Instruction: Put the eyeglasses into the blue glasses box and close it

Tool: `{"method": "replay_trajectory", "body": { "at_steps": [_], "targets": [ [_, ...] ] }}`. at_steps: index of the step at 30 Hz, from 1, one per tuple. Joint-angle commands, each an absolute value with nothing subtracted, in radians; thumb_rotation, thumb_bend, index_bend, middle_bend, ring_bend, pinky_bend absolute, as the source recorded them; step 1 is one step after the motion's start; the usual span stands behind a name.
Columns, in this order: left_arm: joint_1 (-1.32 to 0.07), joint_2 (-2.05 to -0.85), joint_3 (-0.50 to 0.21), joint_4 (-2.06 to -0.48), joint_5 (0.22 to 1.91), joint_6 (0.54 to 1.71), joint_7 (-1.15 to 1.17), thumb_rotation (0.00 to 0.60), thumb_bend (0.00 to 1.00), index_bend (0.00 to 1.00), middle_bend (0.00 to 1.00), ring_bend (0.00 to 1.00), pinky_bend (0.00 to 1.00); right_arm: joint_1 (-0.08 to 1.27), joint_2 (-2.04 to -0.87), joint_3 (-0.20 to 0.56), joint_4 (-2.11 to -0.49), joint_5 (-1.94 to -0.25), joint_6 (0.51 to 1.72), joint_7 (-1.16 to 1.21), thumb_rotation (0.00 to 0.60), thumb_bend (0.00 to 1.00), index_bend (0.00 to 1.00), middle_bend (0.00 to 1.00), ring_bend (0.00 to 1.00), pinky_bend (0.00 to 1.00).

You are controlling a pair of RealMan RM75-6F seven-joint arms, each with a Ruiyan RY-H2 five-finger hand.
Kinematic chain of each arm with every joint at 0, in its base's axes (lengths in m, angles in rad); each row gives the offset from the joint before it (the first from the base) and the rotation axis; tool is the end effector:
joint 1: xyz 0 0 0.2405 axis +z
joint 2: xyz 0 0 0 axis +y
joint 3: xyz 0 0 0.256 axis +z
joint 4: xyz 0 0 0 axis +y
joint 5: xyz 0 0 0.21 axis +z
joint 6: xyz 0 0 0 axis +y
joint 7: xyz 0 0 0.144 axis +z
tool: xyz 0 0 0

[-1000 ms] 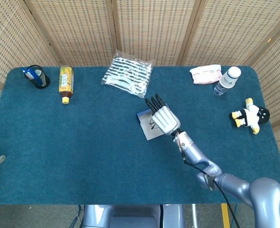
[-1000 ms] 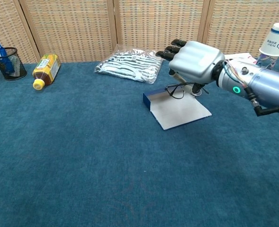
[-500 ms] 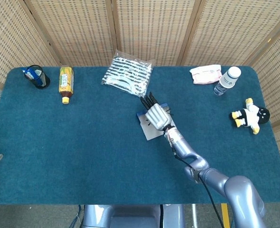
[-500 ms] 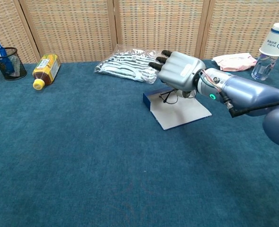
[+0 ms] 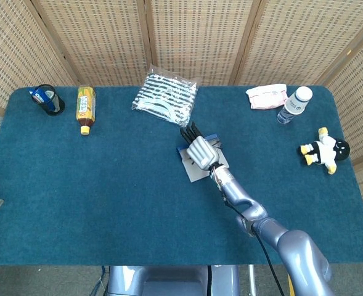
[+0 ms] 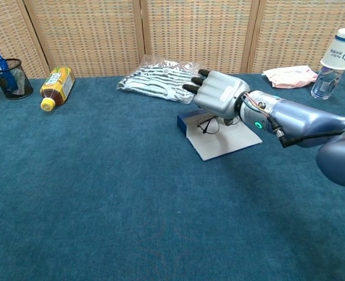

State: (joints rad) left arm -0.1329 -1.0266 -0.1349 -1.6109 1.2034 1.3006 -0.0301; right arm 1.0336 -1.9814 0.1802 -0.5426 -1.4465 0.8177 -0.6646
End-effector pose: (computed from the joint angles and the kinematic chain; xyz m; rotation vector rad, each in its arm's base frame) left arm -0.3477 0.2099 0.1964 -1.1958 -1.0307 -0.7391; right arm -0.1103 -0.4376 -0.0863 1.9865 0.1509 0.4639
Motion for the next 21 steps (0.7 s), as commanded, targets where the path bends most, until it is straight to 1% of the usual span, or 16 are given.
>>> {"method": "replay_trajectory", "body": {
  "at_steps": [1, 2, 4, 6, 7, 9, 14, 17, 21],
  "targets": [
    [-0.133, -1.026, -0.135, -1.611, 1.203, 1.300, -0.032, 0.600, 0.00, 0.00, 0.00, 0.00, 0.00, 1.034, -1.989, 0.176, -0.524, -1.444, 0.816, -0.653, 0.600, 0.41, 0.52, 0.01, 0.00, 0.07],
    [-0.133, -1.025, -0.135, -1.611, 1.203, 1.300, -0.033, 0.600, 0.00, 0.00, 0.00, 0.00, 0.00, 1.034, -1.990, 0.176, -0.521, -1.443, 0.817, -0.651, 0.600, 0.40, 0.45, 0.01, 0.00, 0.08],
    [-0.132, -1.024, -0.135, -1.611, 1.204, 1.302, -0.035, 0.600, 0.00, 0.00, 0.00, 0.00, 0.00, 1.032, -1.995, 0.183, -0.518, -1.432, 0.816, -0.649, 0.600, 0.37, 0.15, 0.00, 0.00, 0.08],
    [-0.131, -1.024, -0.134, -1.611, 1.206, 1.302, -0.038, 0.600, 0.00, 0.00, 0.00, 0.00, 0.00, 1.030, -2.001, 0.195, -0.517, -1.413, 0.810, -0.661, 0.600, 0.30, 0.01, 0.00, 0.00, 0.08],
    [-0.131, -1.023, -0.134, -1.611, 1.206, 1.302, -0.039, 0.600, 0.00, 0.00, 0.00, 0.00, 0.00, 1.029, -2.004, 0.201, -0.518, -1.405, 0.810, -0.668, 0.600, 0.25, 0.00, 0.00, 0.00, 0.08],
    [-0.130, -1.022, -0.133, -1.613, 1.207, 1.302, -0.042, 0.600, 0.00, 0.00, 0.00, 0.00, 0.00, 1.027, -2.011, 0.211, -0.523, -1.390, 0.817, -0.689, 0.600, 0.22, 0.00, 0.00, 0.00, 0.08],
    [-0.128, -1.019, -0.132, -1.614, 1.212, 1.306, -0.049, 0.600, 0.00, 0.00, 0.00, 0.00, 0.00, 1.021, -2.024, 0.235, -0.542, -1.362, 0.851, -0.727, 0.600, 0.19, 0.00, 0.00, 0.00, 0.08],
    [-0.128, -1.017, -0.132, -1.612, 1.213, 1.305, -0.055, 0.600, 0.00, 0.00, 0.00, 0.00, 0.00, 1.018, -2.026, 0.253, -0.563, -1.346, 0.883, -0.740, 0.600, 0.19, 0.00, 0.00, 0.00, 0.08],
    [-0.127, -1.016, -0.131, -1.610, 1.213, 1.303, -0.062, 0.600, 0.00, 0.00, 0.00, 0.00, 0.00, 1.014, -2.008, 0.273, -0.607, -1.325, 0.906, -0.769, 0.600, 0.23, 0.00, 0.00, 0.00, 0.08]
  ]
}}
